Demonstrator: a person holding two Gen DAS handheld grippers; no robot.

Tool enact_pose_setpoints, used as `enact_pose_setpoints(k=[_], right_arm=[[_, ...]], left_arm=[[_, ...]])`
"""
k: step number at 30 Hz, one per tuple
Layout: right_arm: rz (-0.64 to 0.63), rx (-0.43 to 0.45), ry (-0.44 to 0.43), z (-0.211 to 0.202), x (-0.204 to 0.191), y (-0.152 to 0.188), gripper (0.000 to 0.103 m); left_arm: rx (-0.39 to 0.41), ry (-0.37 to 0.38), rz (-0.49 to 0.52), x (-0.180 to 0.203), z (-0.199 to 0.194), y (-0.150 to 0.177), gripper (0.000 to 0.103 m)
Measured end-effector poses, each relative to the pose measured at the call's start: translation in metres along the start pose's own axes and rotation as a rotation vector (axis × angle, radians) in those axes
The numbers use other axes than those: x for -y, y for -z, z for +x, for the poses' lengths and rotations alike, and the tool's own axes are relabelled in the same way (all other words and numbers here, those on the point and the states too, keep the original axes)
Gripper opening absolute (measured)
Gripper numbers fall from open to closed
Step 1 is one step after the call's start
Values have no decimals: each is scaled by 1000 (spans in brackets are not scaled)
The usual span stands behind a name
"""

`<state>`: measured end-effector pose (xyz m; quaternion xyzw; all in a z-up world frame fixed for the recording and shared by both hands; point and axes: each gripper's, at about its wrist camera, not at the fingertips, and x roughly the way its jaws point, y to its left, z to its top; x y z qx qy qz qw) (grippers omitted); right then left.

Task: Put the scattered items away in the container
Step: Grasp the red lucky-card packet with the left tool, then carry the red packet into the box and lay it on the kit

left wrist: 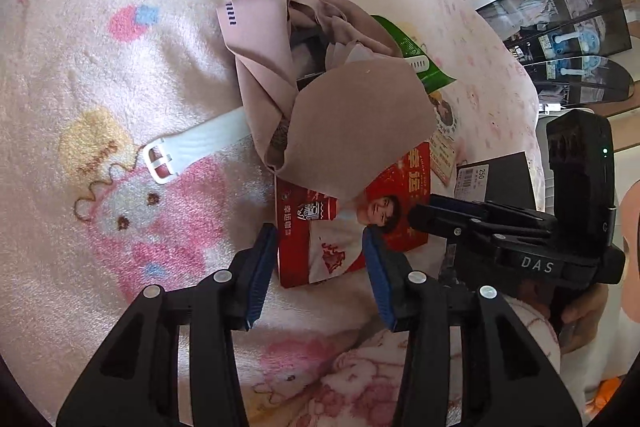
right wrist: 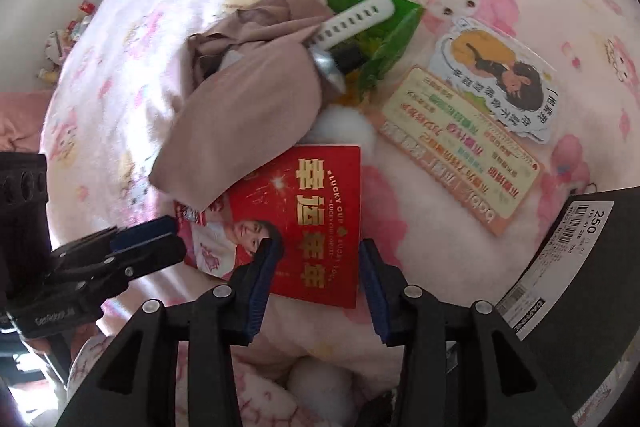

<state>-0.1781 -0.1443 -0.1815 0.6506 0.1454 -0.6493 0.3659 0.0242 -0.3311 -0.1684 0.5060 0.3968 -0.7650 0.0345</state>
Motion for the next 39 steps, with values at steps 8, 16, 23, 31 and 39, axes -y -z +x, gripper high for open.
enact_pose_setpoints(k=[8,16,23,31,39], right_arm=[[64,5,22,2,10,-8,38],[-53,80,-61,-14,-7,3,40],[1,240,-85,-73,-6,24,39],[73,373,-79,-128,9,79,38],[236,487,0,-190,86,159,38]], left_arm=[[-1,-11,-60,-15,26,-18,44],[6,-33,-3,16,7,-8,51],[117,-40,128,69,-41,-8,36],[125,59,258,134,-71,4,36],[3,94,508,263,-17,39,36]])
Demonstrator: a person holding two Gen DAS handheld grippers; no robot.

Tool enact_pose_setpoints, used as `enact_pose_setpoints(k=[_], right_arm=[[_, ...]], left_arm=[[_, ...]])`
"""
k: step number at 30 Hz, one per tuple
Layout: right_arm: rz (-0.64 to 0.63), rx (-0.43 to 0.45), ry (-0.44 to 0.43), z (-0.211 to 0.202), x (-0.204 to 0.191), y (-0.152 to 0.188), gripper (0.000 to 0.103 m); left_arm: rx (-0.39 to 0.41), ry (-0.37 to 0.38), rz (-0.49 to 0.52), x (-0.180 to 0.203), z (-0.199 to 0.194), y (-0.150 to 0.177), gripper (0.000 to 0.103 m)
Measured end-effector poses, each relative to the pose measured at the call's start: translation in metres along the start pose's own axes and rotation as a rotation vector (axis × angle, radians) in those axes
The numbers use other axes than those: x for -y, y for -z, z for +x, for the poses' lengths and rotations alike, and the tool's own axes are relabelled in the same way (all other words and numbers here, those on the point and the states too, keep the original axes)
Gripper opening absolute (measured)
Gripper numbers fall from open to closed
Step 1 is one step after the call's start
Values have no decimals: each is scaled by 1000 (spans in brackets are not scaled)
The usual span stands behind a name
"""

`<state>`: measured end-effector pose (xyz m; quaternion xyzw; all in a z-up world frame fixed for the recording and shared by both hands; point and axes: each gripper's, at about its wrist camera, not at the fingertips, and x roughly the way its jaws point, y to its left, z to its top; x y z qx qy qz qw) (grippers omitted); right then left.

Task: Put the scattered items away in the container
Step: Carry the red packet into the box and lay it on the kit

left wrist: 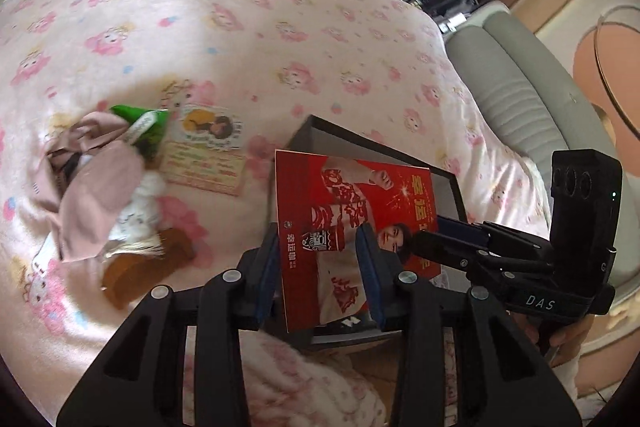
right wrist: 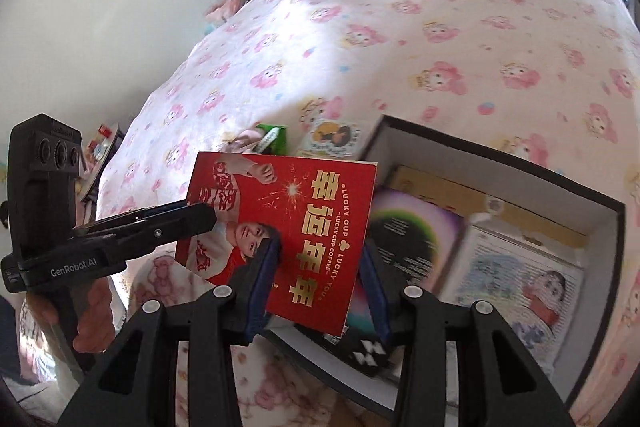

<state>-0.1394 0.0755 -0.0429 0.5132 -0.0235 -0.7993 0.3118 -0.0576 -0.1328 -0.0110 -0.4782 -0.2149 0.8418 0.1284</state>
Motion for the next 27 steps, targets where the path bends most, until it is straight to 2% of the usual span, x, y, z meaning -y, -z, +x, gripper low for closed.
enact_pose_setpoints(k=[7,11,17,23,27], right_arm=[[172,48,127,-51,108,33,38],[236,32,171,-48,154,46,38],[226,-8,218,-24,171,62,38],[162,-23,319,-4,166,60,39],[144,-29,348,0,163,62,39]], left_arm=[[-166,72,174,100,94,-15,36],[-259,59,204,119,151,-20,37],[-314,42,202,103,190,-3,37],[-349,0,221,102,205,9,39],[-370,-10,218,101,211,10,40]])
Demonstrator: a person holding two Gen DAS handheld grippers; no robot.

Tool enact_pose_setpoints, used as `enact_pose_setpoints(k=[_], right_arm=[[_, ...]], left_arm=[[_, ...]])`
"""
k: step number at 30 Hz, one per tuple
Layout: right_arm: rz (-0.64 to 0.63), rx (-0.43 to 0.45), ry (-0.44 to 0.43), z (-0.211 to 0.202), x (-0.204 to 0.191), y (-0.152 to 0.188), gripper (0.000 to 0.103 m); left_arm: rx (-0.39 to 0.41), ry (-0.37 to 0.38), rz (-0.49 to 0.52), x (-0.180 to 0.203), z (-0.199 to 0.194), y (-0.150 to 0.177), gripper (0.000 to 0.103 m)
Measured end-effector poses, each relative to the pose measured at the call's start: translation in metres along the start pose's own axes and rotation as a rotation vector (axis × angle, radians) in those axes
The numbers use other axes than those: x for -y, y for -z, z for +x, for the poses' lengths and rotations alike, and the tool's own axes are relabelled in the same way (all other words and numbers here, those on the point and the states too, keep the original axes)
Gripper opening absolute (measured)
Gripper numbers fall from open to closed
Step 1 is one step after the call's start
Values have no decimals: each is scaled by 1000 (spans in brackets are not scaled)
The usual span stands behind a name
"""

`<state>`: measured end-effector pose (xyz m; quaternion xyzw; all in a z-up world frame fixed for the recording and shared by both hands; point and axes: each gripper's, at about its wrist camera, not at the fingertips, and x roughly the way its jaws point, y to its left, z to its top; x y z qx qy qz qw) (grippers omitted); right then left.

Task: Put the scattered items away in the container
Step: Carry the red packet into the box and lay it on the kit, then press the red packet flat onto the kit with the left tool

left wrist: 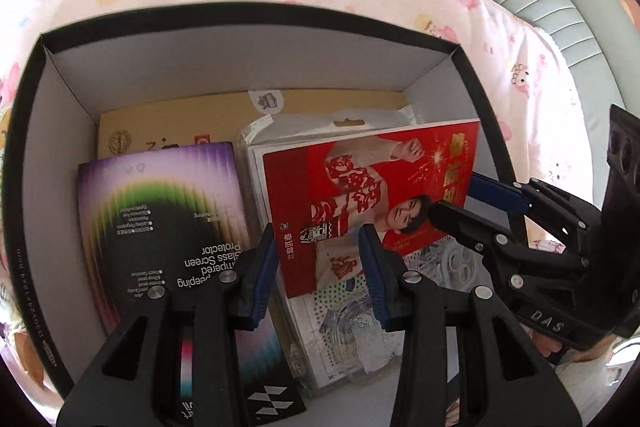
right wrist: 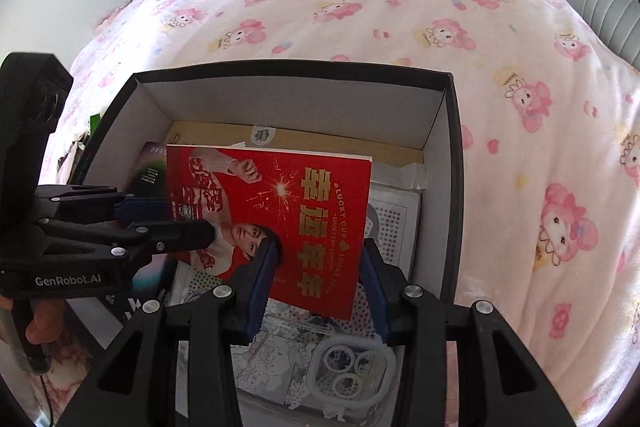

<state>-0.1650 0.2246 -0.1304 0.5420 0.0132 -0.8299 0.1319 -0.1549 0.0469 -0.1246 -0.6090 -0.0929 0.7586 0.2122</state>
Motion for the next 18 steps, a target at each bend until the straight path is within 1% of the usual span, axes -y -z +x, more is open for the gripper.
enact_pose_setpoints(k=[3,6,9,12,14,16,18], right_arm=[[-33,-46,38,3,-7,1,39],[-45,-64,35,5,-8,1,39],[-5,-48,30,-1,-2,1,39],[21,10,26,-15,1,2,39],[13,39,15,-22,-1,0,39],[-5,31,3,-19,-3,-3,39],[-12,14,13,-11,-5,-7,39]], left_arm=[[-24,-25,5,1,3,2,40],[-33,-3,-18,-4,3,3,40],[-5,1,-38,-9,-5,4,40],[12,15,-69,-15,-10,5,40],[8,1,-77,-16,-8,4,40],[9,-14,-74,-14,-6,3,40],[-2,-14,-70,-11,-4,1,40]])
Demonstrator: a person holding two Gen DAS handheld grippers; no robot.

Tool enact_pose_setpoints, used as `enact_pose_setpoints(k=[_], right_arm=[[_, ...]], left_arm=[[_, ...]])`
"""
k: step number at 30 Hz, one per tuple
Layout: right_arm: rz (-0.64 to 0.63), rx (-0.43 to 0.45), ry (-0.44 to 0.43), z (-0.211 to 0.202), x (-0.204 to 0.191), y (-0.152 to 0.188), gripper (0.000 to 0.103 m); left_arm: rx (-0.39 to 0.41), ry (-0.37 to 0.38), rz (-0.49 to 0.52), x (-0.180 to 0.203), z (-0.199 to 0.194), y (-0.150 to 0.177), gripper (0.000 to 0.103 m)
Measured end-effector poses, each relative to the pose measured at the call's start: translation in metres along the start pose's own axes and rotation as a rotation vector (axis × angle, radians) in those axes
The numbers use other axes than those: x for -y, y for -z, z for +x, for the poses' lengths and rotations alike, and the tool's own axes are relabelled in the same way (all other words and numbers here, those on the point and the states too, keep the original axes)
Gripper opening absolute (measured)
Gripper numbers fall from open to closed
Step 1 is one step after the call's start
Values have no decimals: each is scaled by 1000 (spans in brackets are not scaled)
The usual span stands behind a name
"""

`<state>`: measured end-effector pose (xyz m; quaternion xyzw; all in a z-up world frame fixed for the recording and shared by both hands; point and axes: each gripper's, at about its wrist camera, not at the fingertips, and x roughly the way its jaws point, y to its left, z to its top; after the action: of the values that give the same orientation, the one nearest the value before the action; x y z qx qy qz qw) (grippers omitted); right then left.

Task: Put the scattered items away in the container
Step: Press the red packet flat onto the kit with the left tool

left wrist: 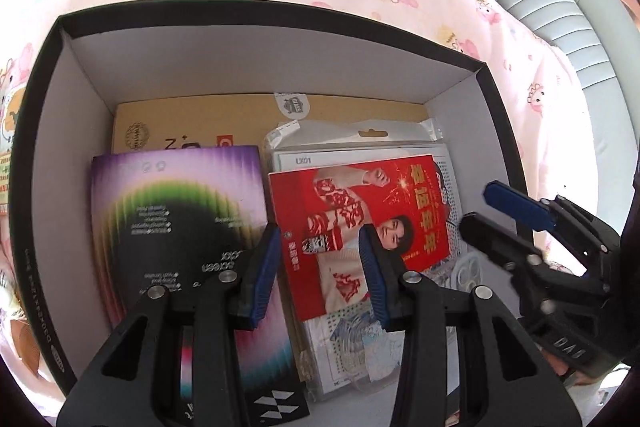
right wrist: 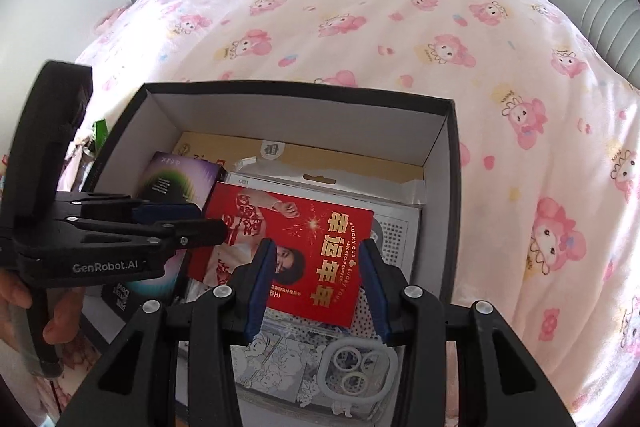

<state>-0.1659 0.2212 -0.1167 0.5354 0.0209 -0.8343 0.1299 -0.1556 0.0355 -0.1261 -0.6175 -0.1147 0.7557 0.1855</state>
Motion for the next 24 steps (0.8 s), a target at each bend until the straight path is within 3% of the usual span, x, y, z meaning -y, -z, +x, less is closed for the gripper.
enact_pose_setpoints(k=[5,10,15,18,24], right_arm=[[14,-23,-4,9,-1,1,39],[-13,-23,11,6,-3,4,39],[-9,-44,2,14,-4,2,39],[-10,-36,1,12,-7,3,39],[-26,-24,28,-2,-8,9,39]], left_arm=[[-77,104,34,9,11,-3,40],[8,29,-30,-10,-8,-4,40],[-12,4,-40,-17,-5,-9,40],[22,-7,-39,-18,-12,-7,42],[-47,-4,-45,-23,1,-8,43]])
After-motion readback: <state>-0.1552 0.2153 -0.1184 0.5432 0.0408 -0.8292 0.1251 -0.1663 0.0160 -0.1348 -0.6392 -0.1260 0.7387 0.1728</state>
